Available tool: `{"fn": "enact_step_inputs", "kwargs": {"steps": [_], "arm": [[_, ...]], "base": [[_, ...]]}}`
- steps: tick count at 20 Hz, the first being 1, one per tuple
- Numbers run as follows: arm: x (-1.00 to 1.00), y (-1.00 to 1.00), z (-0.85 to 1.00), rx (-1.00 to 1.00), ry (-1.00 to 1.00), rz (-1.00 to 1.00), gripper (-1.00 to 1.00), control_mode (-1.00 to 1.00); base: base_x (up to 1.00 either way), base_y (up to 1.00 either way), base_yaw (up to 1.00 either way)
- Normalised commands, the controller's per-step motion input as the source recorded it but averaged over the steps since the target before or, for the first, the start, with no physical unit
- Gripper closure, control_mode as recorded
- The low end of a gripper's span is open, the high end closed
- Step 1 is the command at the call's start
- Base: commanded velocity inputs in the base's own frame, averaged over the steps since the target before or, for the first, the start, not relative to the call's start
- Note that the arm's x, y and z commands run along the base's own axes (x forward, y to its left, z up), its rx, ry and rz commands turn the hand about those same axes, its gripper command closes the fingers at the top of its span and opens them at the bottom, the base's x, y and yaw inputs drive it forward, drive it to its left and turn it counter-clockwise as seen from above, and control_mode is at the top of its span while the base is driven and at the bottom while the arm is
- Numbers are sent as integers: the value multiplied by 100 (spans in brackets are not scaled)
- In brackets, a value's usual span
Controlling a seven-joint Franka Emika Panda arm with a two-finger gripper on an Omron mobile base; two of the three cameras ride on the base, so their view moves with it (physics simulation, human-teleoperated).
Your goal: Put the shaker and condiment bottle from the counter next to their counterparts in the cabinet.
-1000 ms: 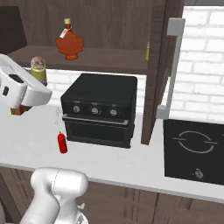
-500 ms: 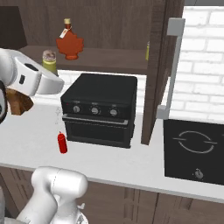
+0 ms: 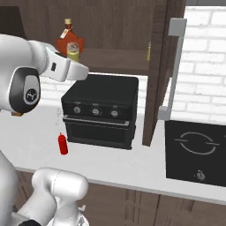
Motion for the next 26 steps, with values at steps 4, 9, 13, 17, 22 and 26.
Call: {"fn": "enact_step_inputs", "kwargs": {"steps": [4,9,13,17,22,26], "arm": [[55,-23,-13,-15,-5,-1,100,-100],[64,-15,-7,-8,2,-1,100,-100],[75,-18,0,-5,4,-1,100,-100],[61,-21,-16,-2,0,-3,100,-100],[52,-24,-41,-4,-1,-3,100,-100],[48,-24,-10,0,1,-5,100,-100]], "base": [[0,0,0],[0,0,0],[0,0,0],[0,0,0],[0,0,0],[0,0,0]]}}
